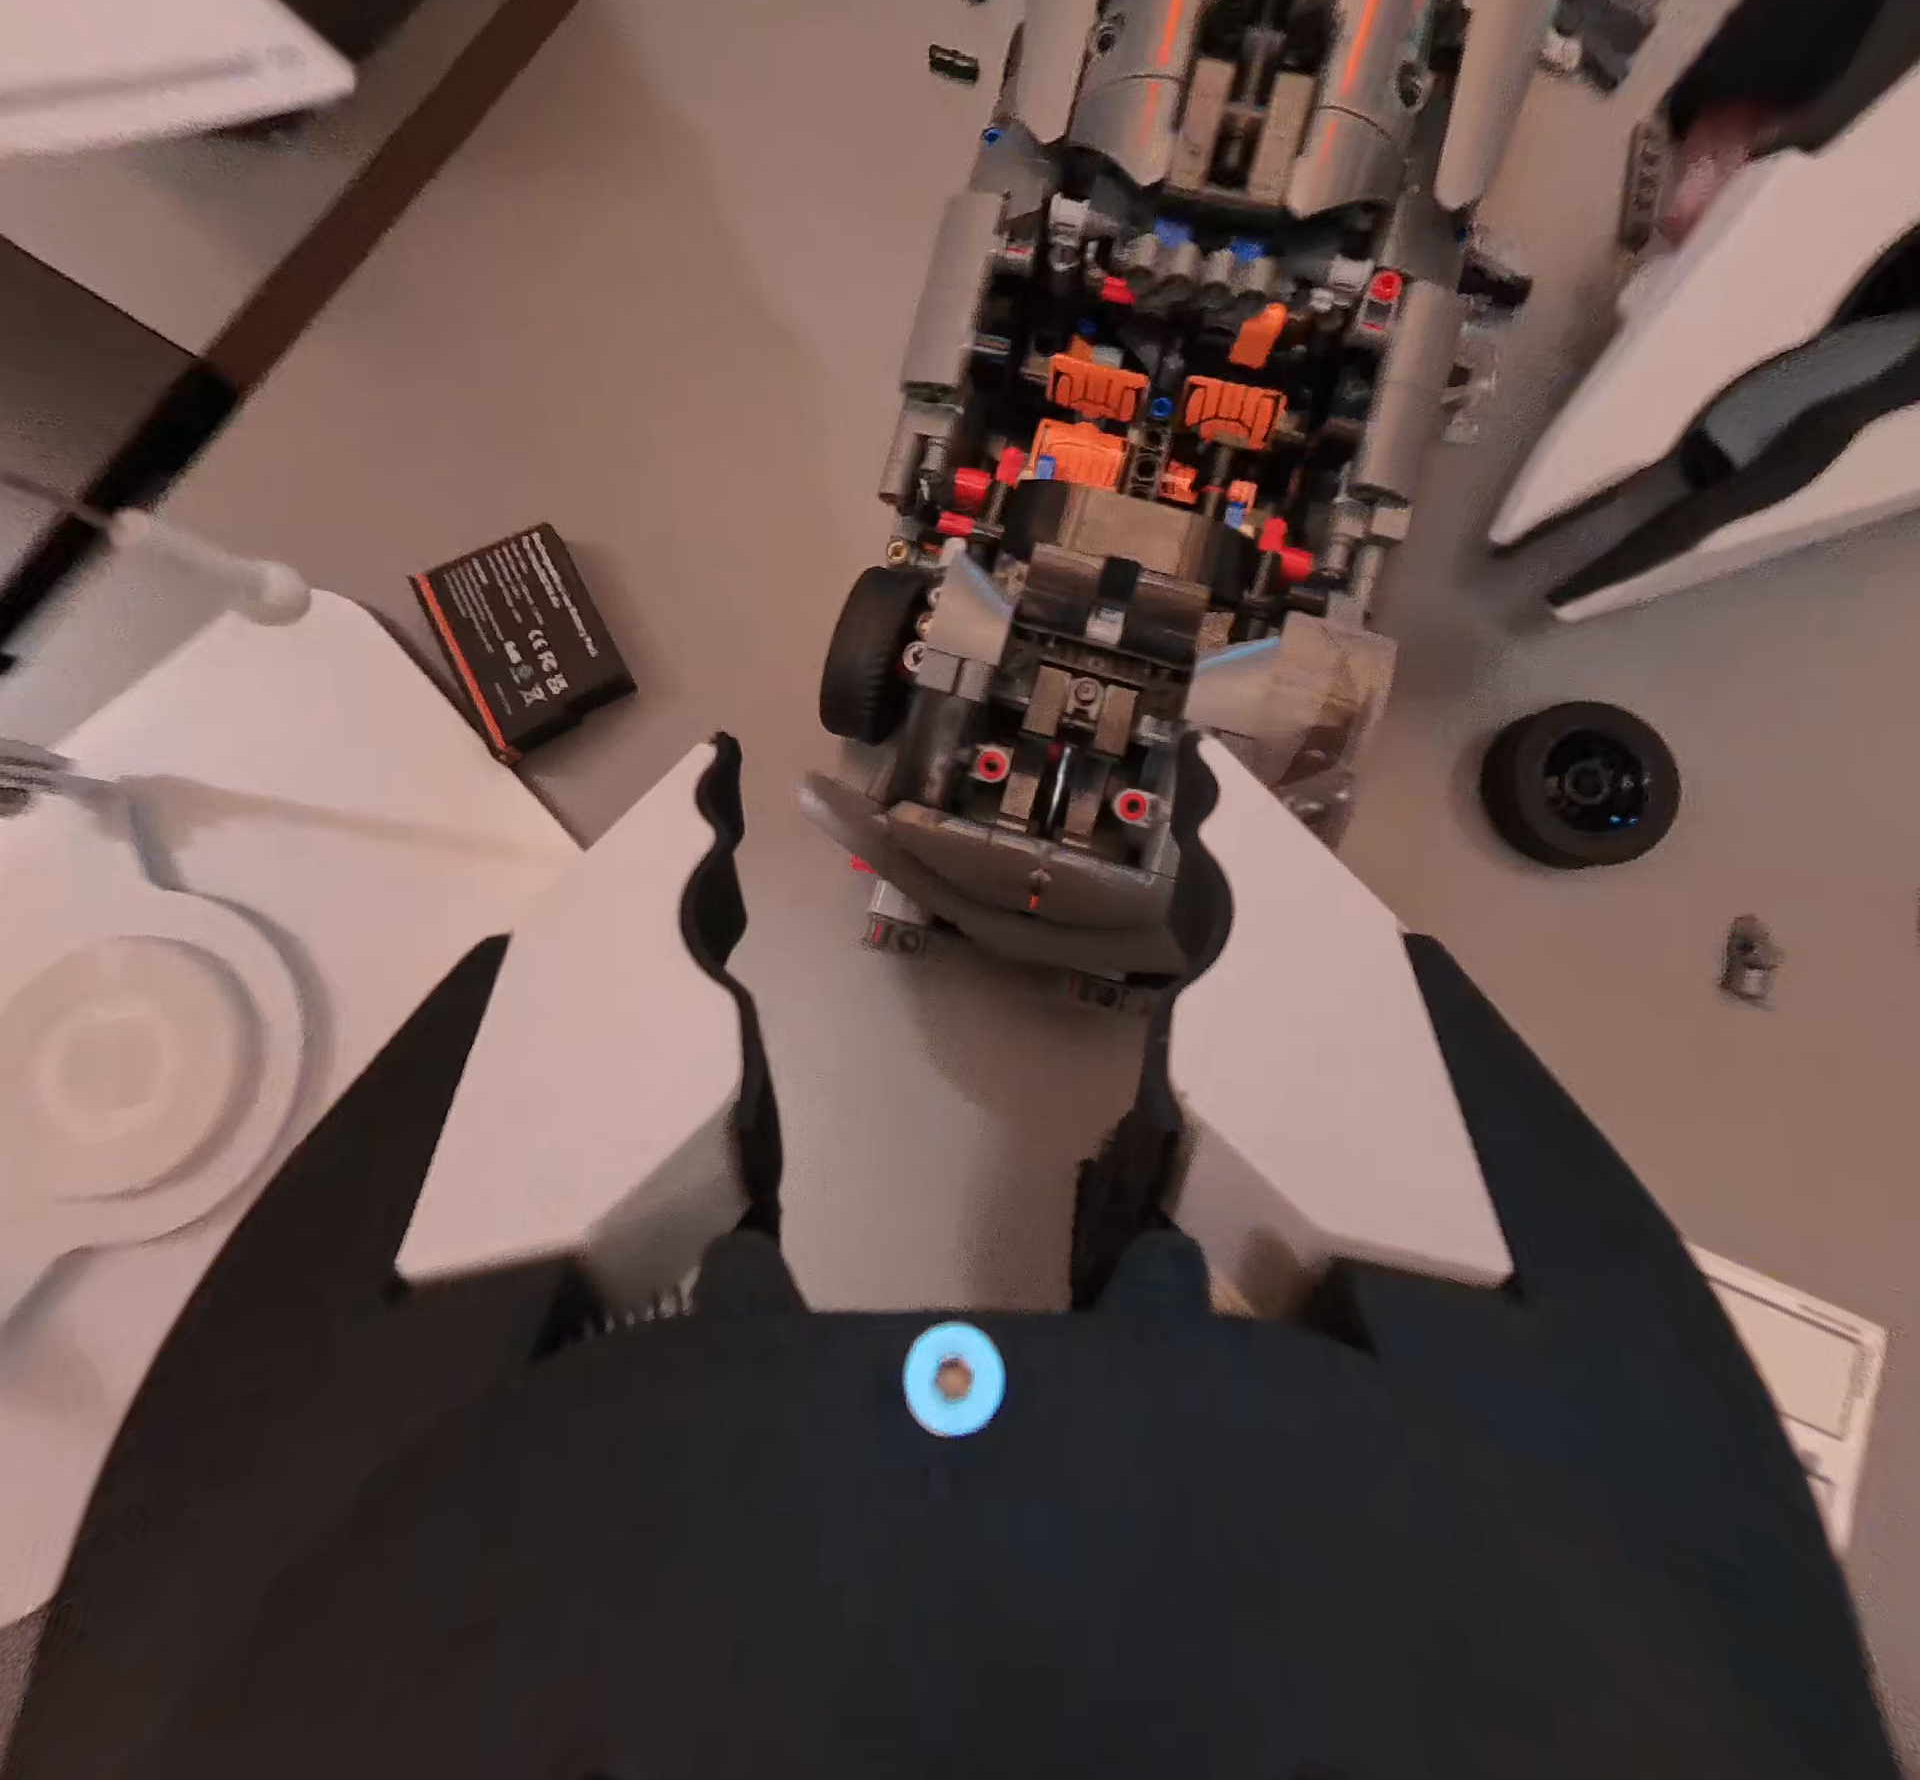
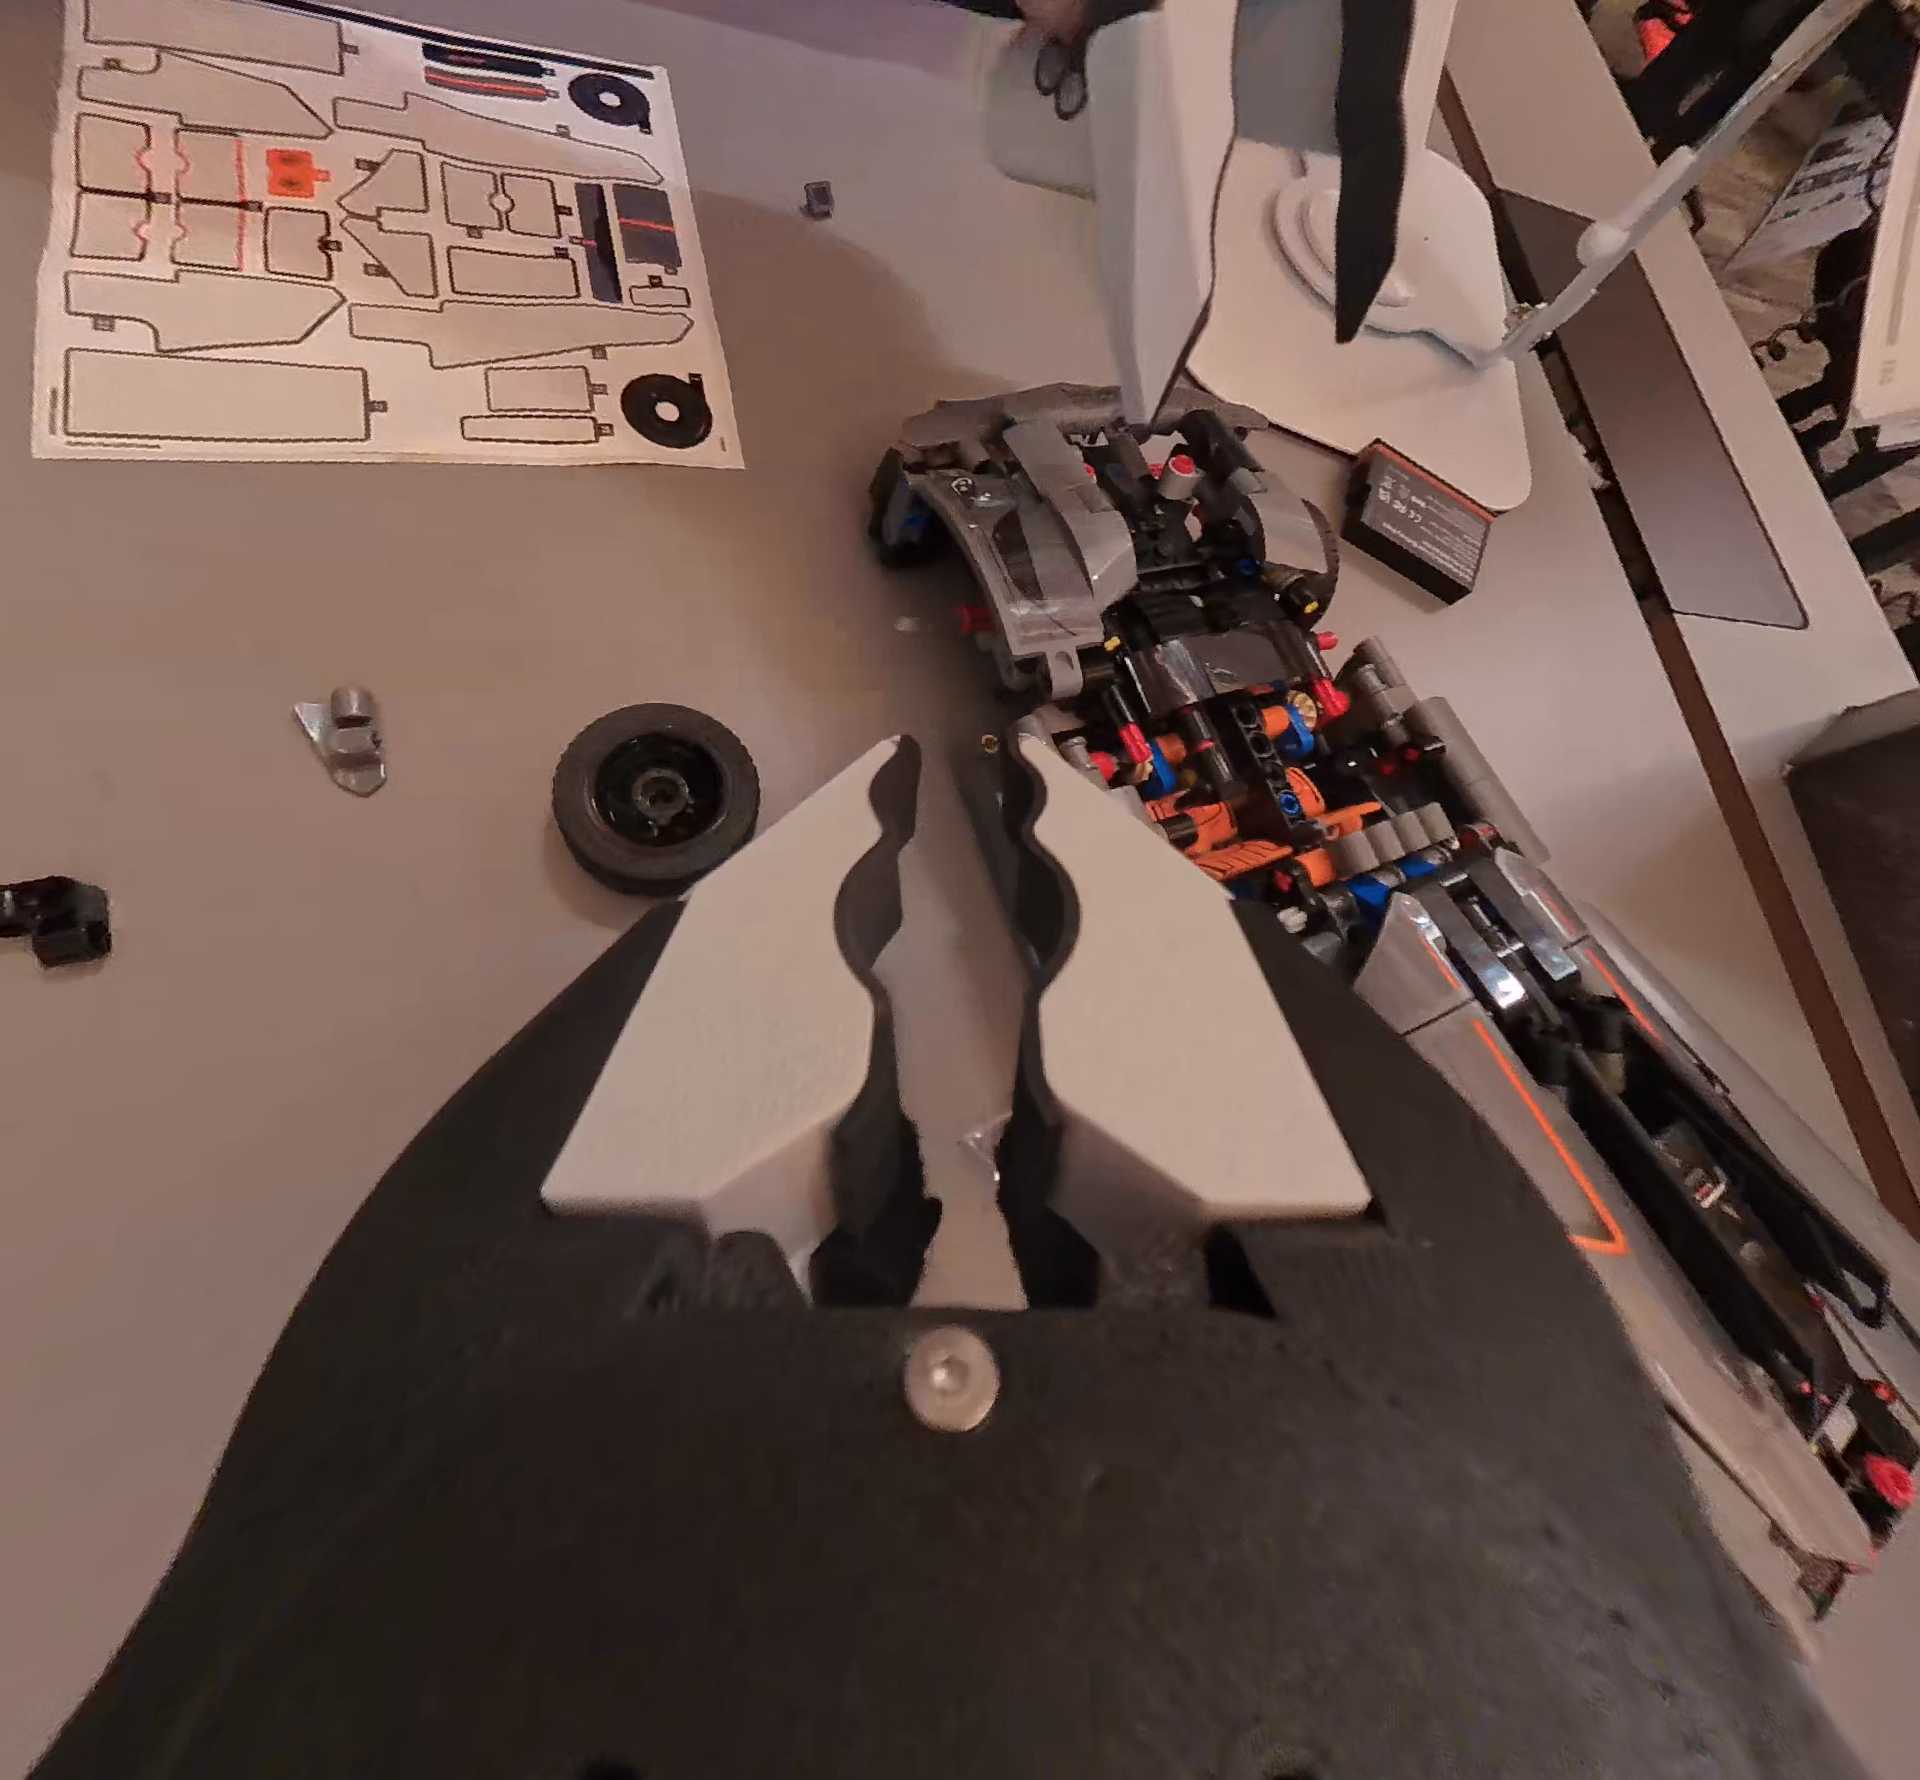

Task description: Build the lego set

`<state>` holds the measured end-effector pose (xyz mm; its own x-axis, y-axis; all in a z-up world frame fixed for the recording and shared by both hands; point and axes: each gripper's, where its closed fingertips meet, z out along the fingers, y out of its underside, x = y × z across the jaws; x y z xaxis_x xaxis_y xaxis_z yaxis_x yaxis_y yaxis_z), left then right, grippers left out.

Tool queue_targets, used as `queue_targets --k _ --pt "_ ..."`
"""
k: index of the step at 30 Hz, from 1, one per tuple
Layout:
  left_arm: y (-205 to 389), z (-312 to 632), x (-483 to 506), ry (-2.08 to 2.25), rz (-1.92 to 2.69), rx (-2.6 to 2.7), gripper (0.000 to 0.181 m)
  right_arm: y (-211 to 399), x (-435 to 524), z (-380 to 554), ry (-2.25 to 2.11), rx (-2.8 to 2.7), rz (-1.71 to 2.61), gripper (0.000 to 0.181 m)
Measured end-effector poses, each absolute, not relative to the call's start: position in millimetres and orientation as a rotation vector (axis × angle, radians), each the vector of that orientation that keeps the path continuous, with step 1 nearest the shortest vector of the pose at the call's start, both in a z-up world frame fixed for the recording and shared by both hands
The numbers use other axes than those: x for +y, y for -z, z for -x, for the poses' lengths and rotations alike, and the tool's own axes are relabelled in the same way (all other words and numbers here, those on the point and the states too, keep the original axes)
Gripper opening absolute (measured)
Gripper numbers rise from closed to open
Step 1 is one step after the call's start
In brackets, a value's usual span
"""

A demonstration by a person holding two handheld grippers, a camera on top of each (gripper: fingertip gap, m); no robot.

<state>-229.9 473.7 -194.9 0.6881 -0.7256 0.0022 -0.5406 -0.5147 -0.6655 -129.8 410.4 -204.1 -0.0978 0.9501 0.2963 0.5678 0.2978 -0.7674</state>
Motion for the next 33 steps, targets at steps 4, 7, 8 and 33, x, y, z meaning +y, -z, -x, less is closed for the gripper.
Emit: queue_targets --k 4,7,8,33 --pt "217.3 228.6 476.8 0.531 2.334 0.926 0.073 207.9 413.8 127.8 -0.611 -1.767 1.404 0.016" --pt "235.3 225.5 474.7 0.582 2.371 0.939 0.070 207.9 416.0 125.8 -0.629 -1.750 1.415 0.014" --pt "237.2 222.3 474.3 0.634 2.362 0.927 0.070 207.3 416.4 125.7 -0.641 -1.742 1.415 0.014" --pt "236.6 172.2 427.5 0.947 2.286 0.813 0.045 214.5 404.3 97.5 -0.807 -1.920 1.400 0.023"
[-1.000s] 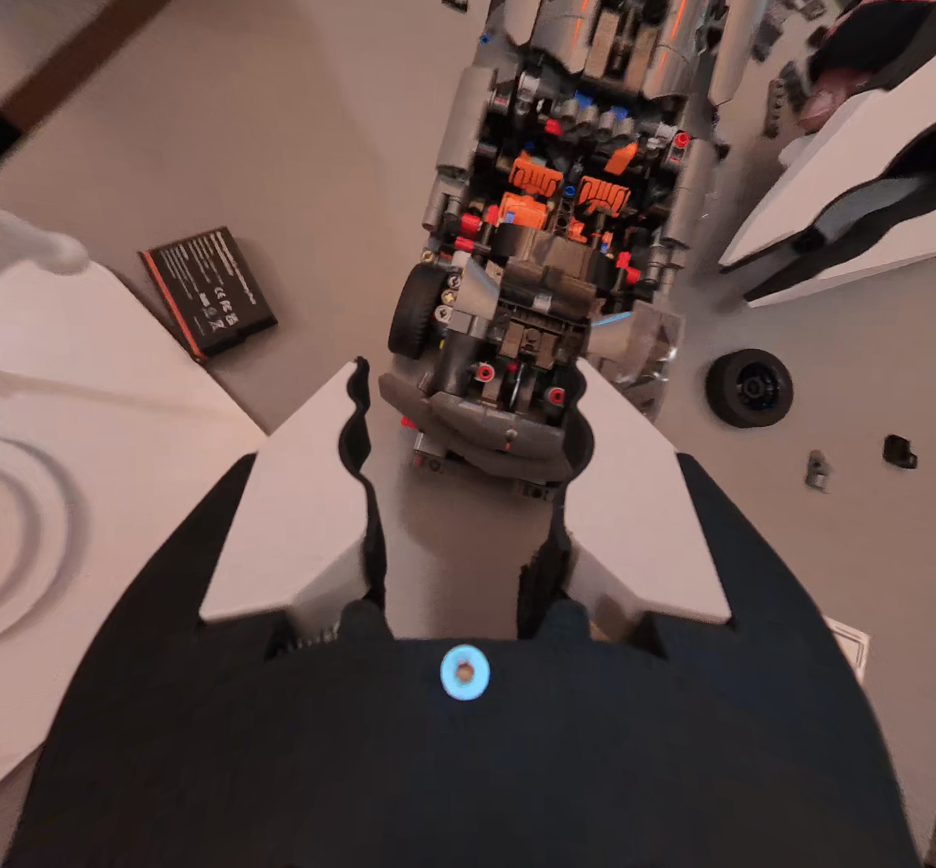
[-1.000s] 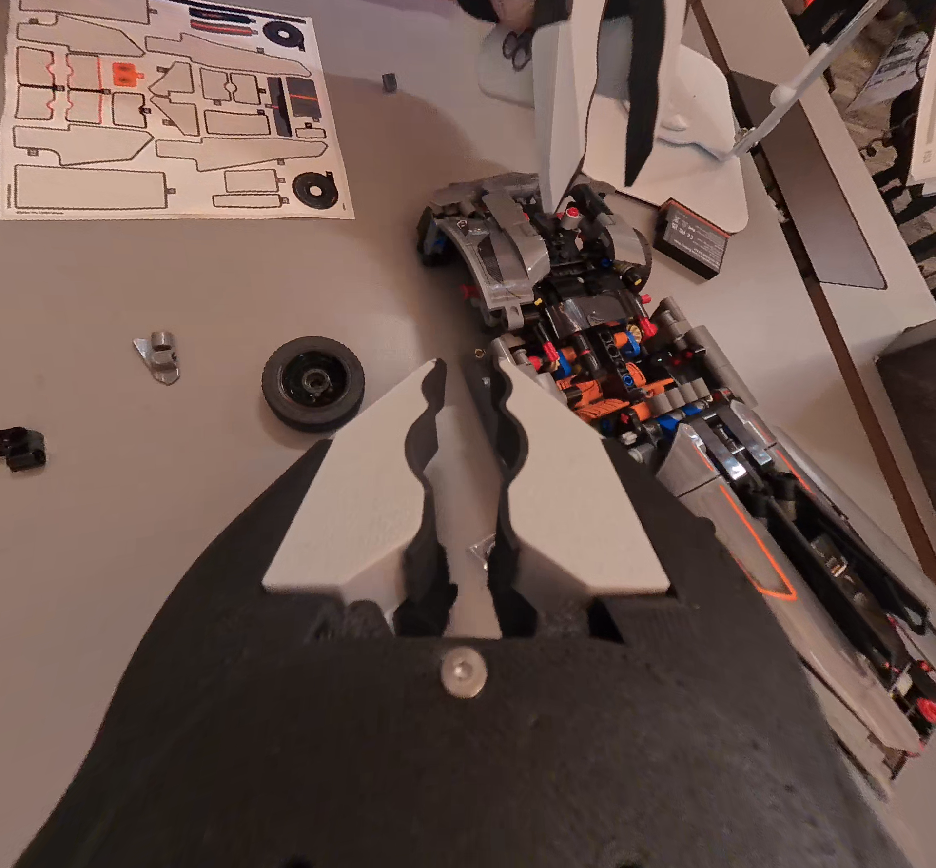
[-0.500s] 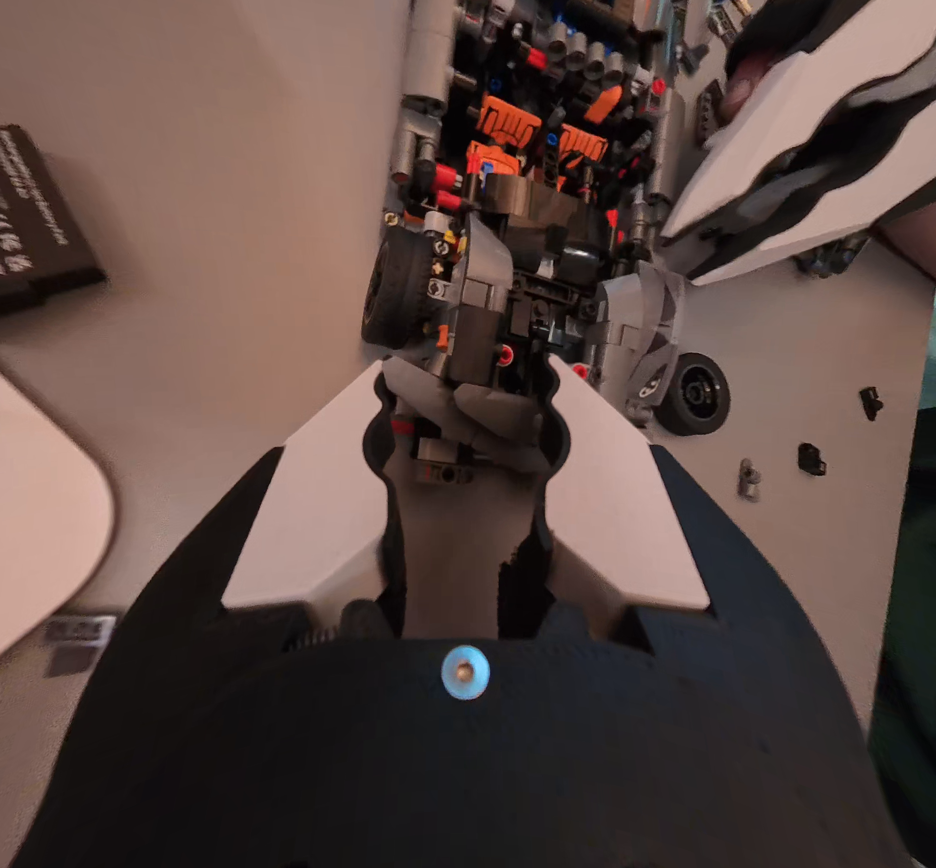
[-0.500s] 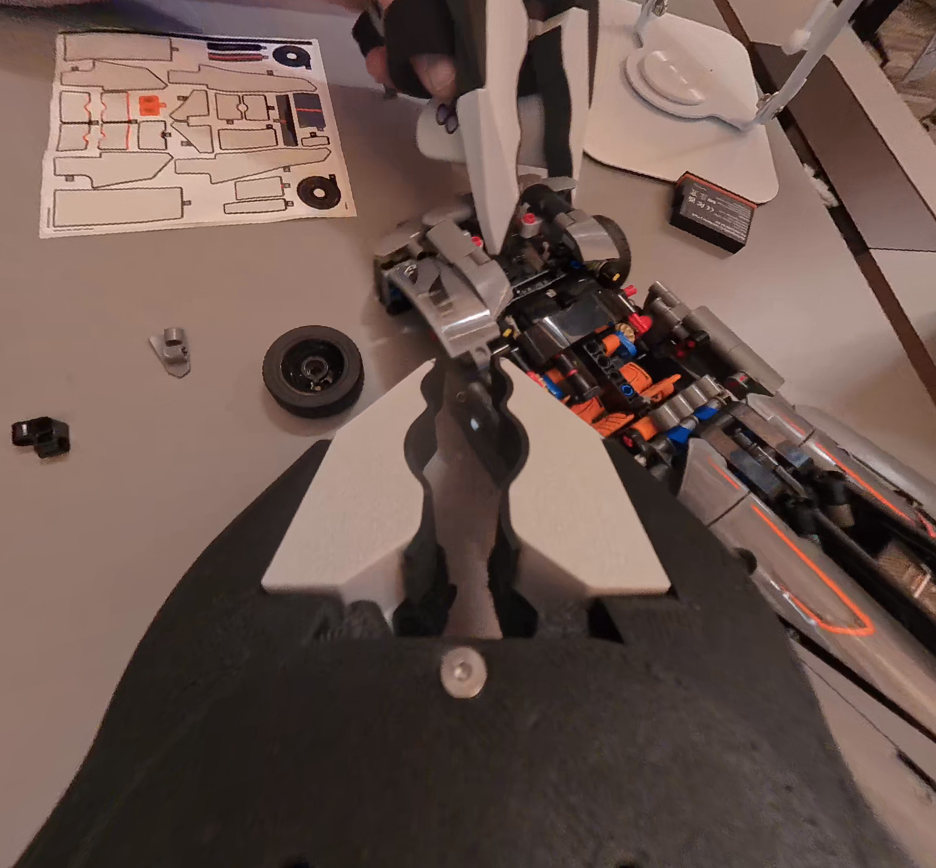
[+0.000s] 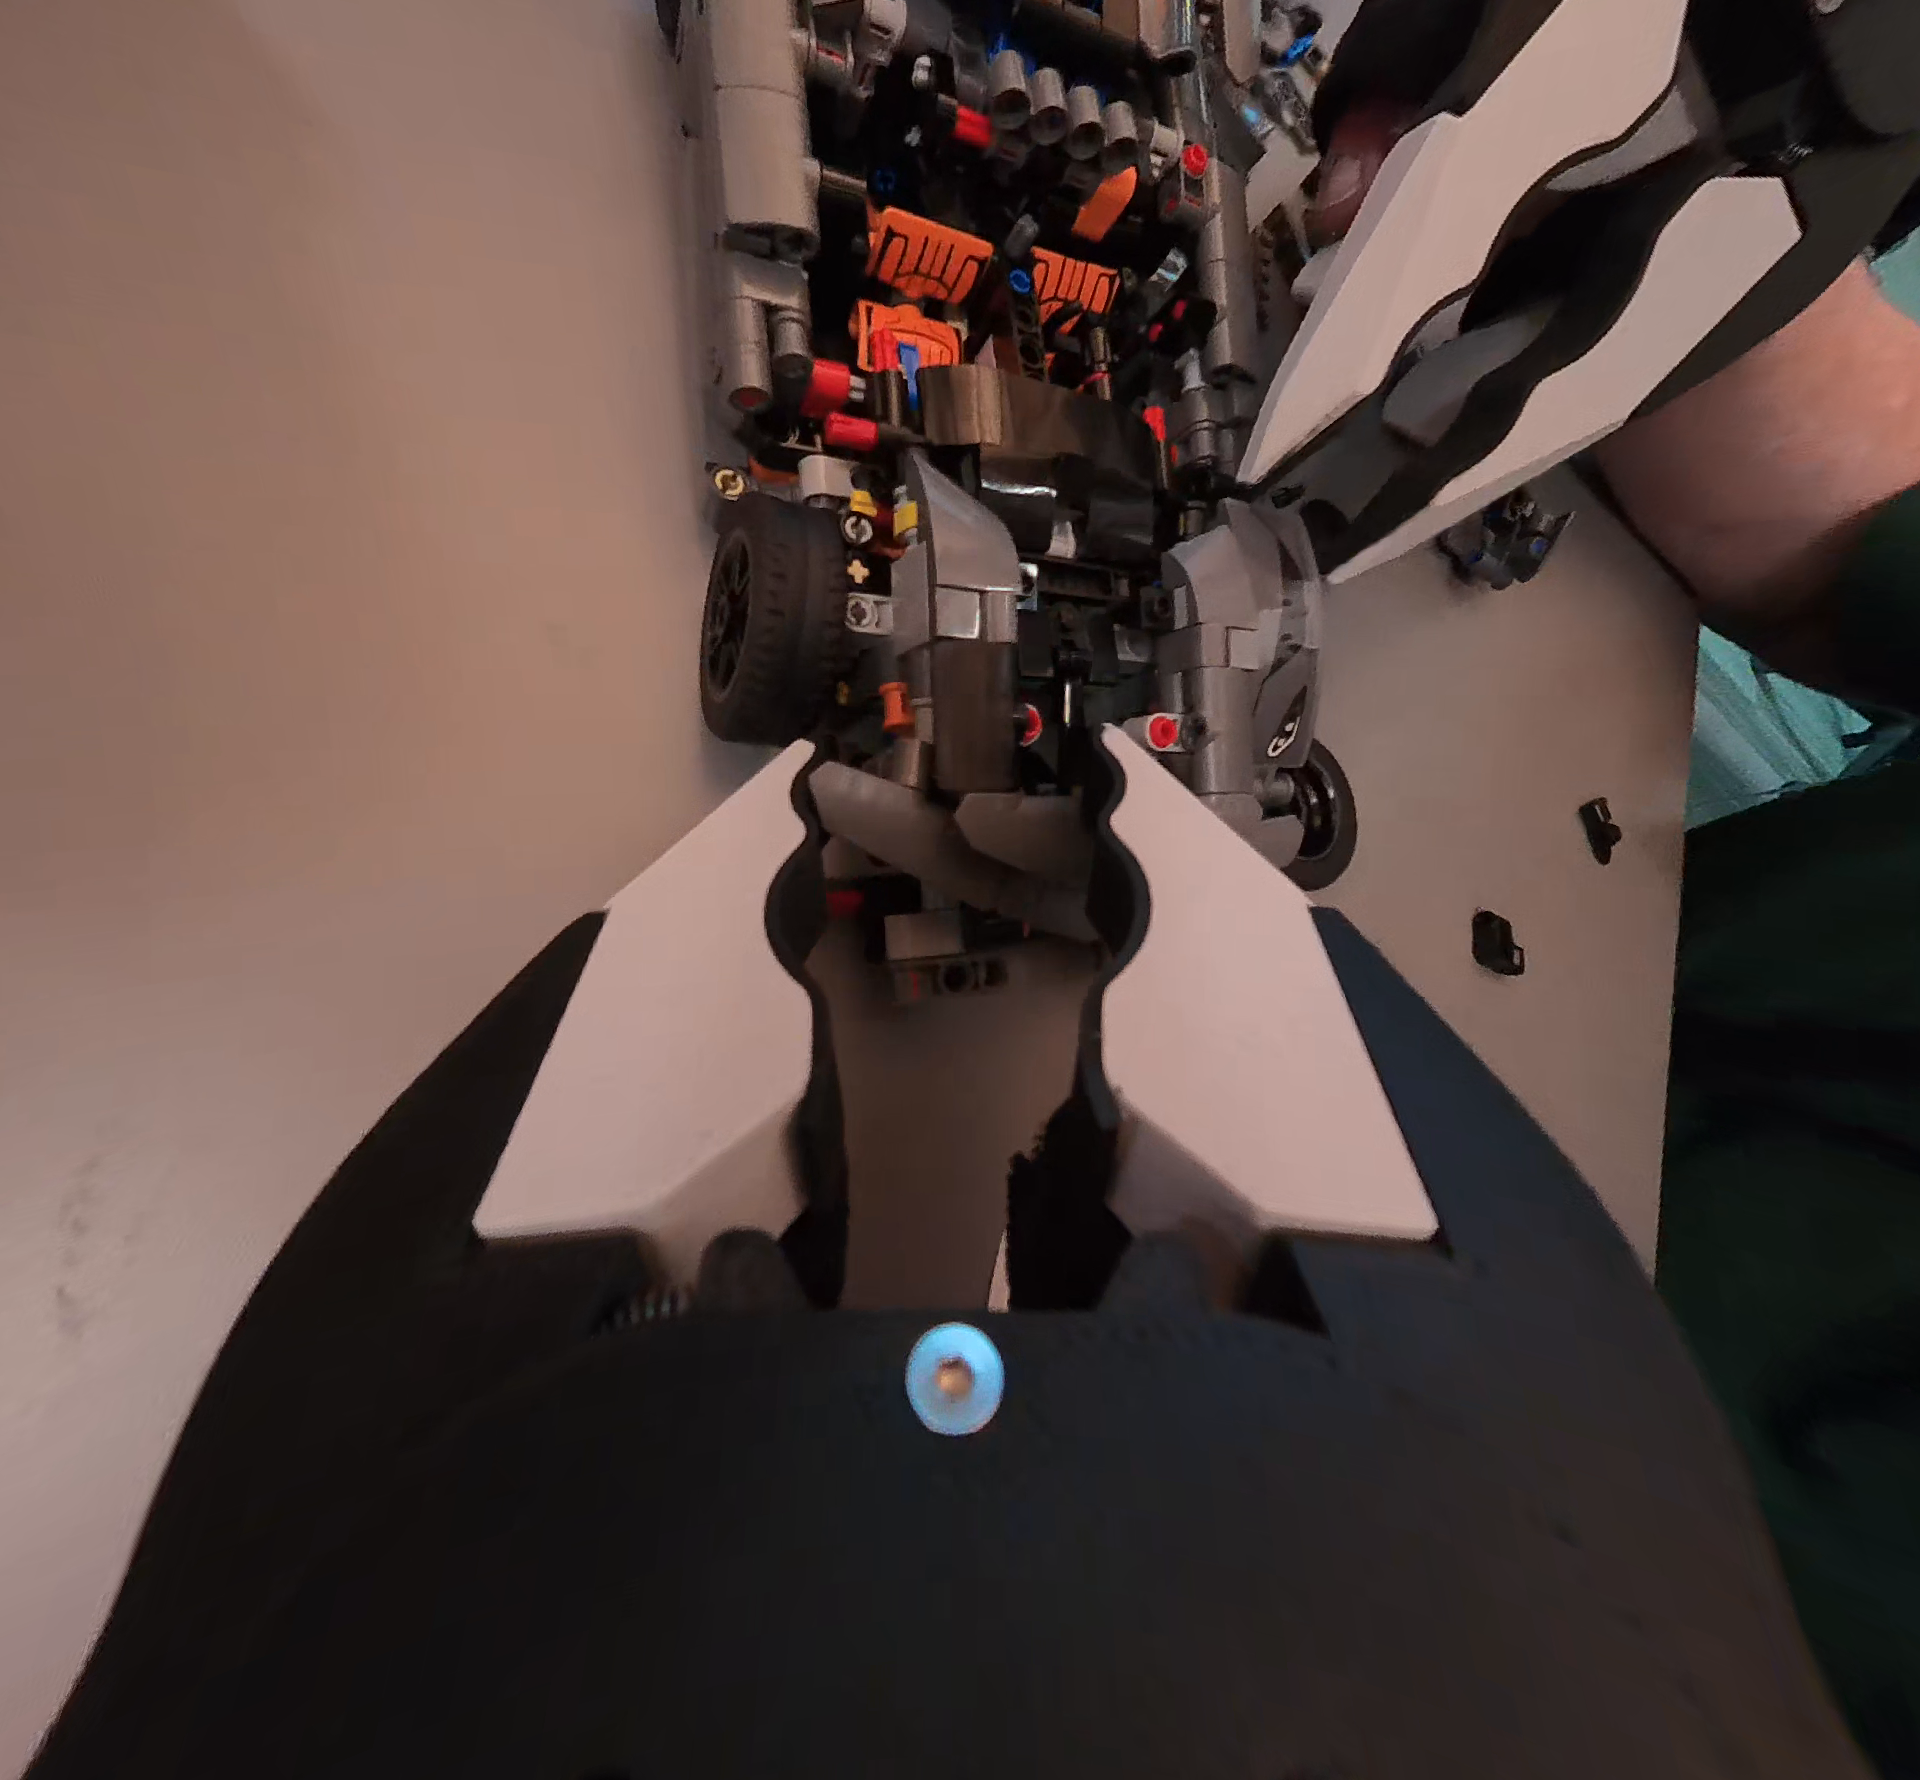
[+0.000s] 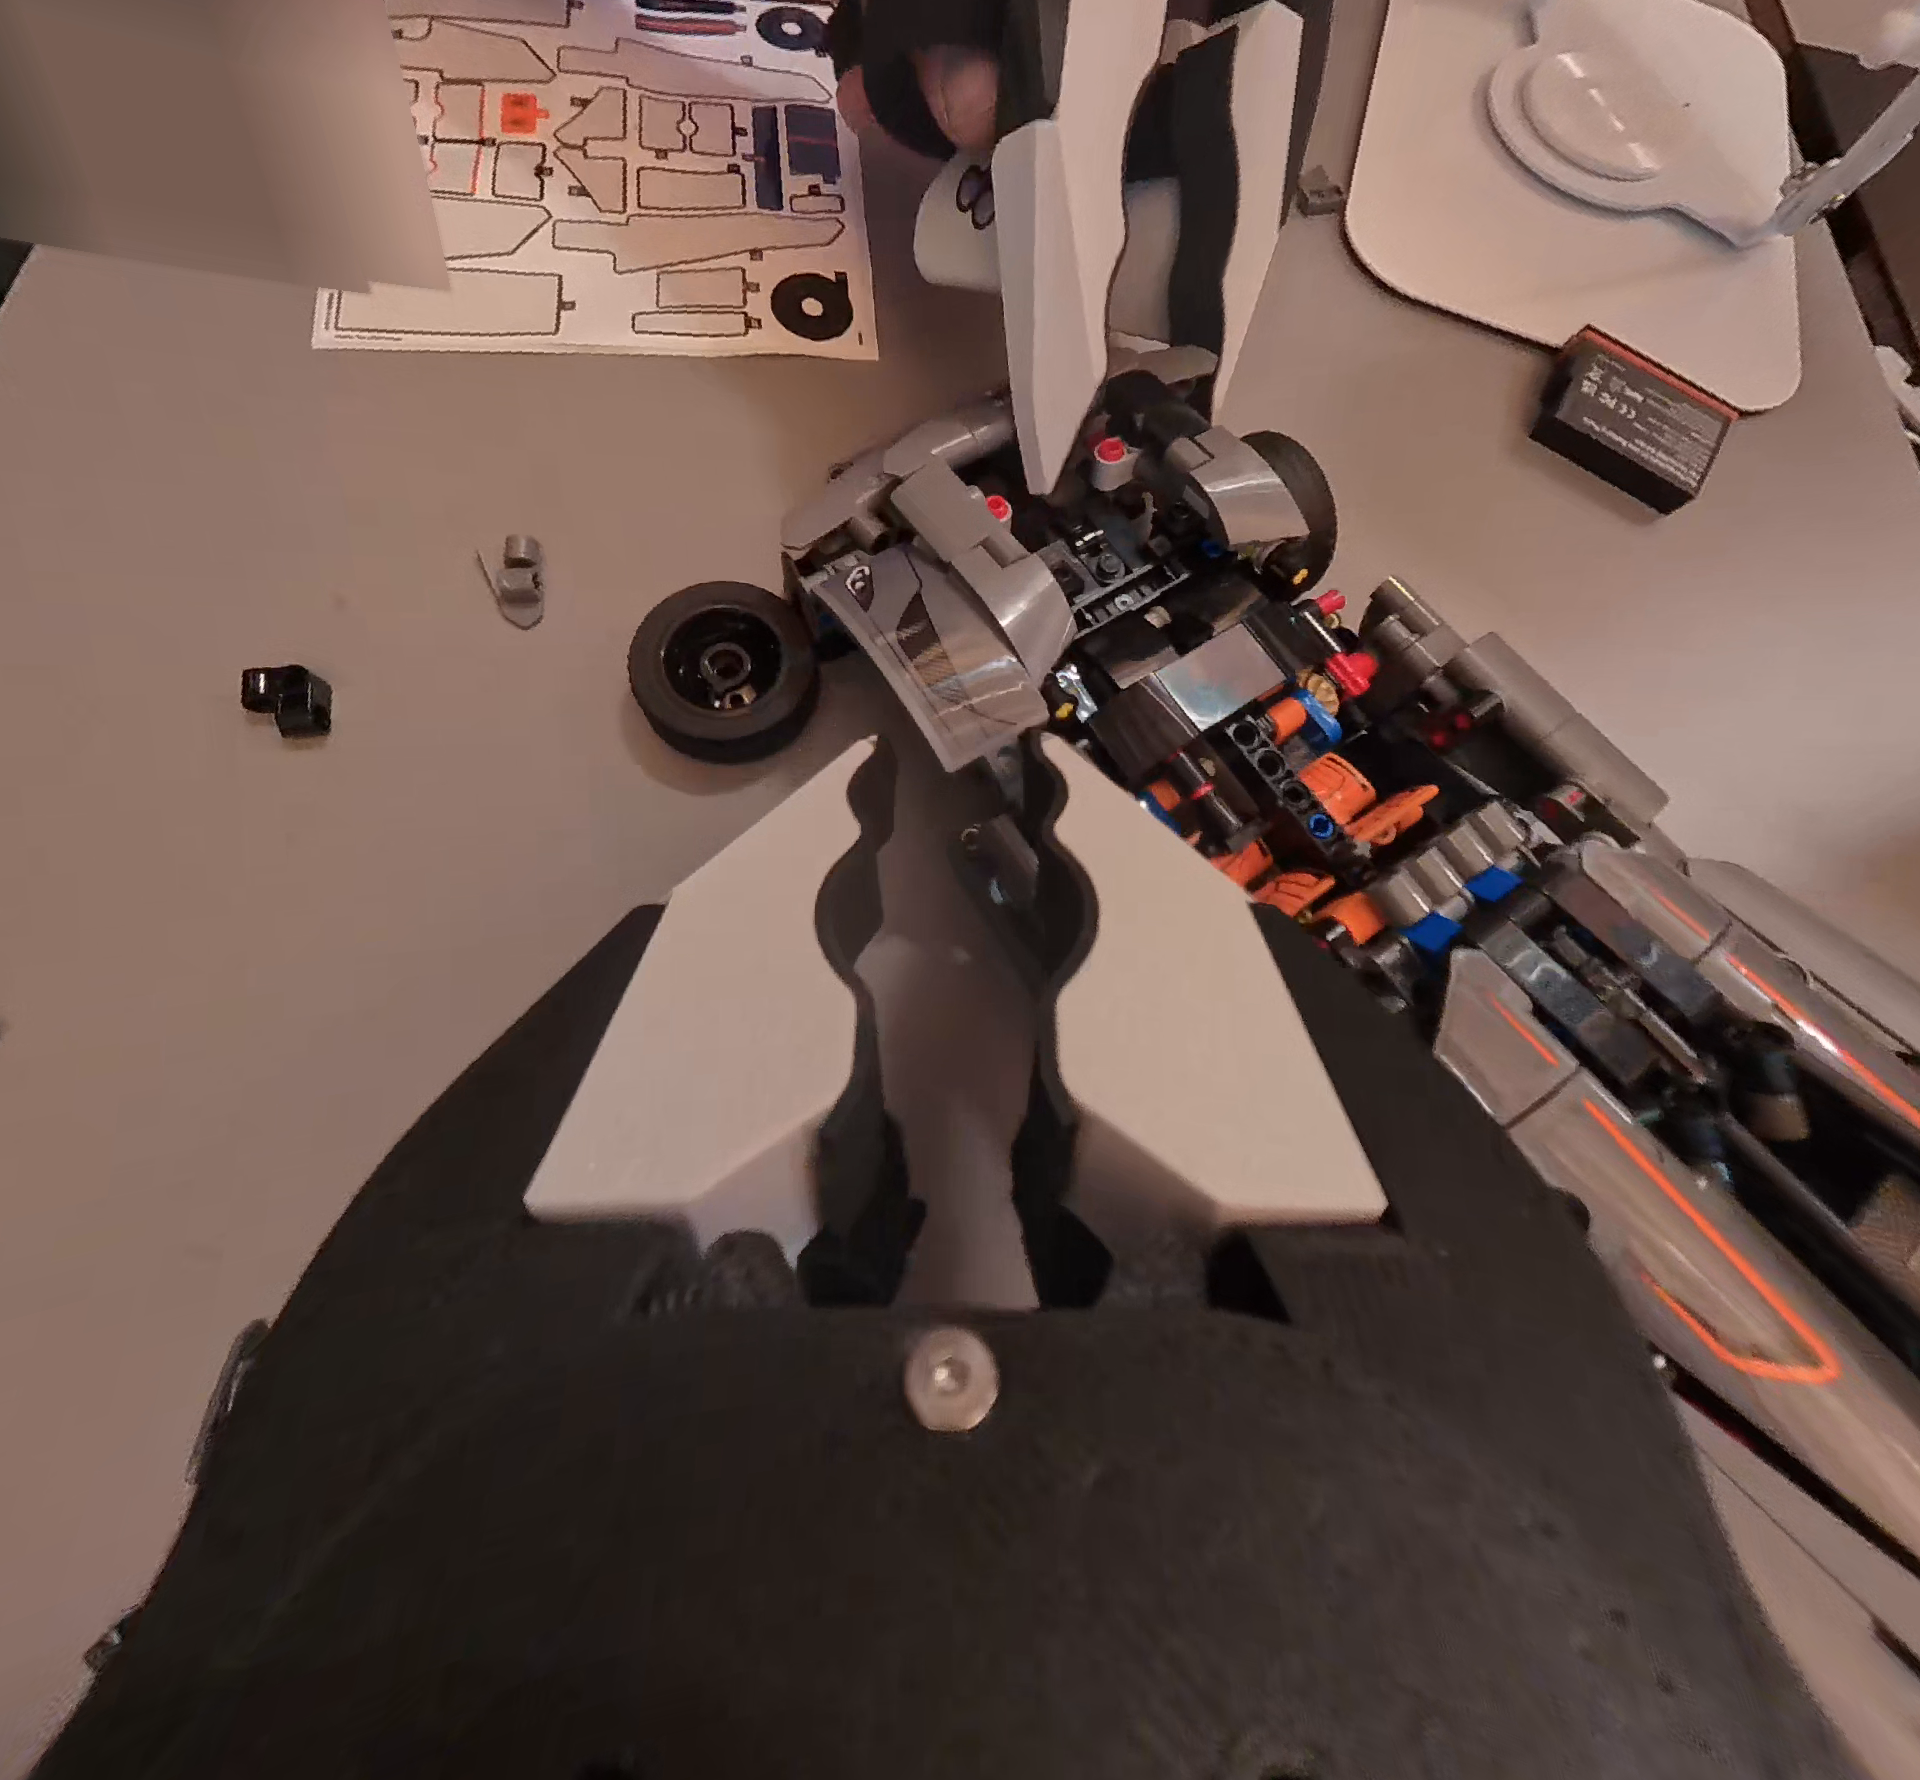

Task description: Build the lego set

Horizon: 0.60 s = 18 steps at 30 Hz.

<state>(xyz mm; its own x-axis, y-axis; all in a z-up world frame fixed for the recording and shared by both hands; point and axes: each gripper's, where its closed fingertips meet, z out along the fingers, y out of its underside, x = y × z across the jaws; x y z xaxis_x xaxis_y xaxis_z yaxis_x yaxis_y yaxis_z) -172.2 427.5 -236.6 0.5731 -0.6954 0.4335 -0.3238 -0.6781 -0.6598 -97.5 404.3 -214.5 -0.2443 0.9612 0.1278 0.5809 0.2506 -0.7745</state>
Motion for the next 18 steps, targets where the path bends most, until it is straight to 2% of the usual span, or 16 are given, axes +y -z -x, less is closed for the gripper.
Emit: queue_targets --k 9,10,18 --pt "235.9 166.9 427.2 1.001 2.283 0.787 0.041 223.9 387.8 75.8 -0.805 -2.039 1.583 0.013" --pt "235.9 166.2 426.9 1.008 2.285 0.780 0.041 225.1 387.9 78.0 -0.762 -2.026 1.614 0.006" --pt "235.1 152.9 419.0 1.042 2.282 0.805 0.040 243.1 381.5 74.9 -0.757 -1.796 1.975 0.014"
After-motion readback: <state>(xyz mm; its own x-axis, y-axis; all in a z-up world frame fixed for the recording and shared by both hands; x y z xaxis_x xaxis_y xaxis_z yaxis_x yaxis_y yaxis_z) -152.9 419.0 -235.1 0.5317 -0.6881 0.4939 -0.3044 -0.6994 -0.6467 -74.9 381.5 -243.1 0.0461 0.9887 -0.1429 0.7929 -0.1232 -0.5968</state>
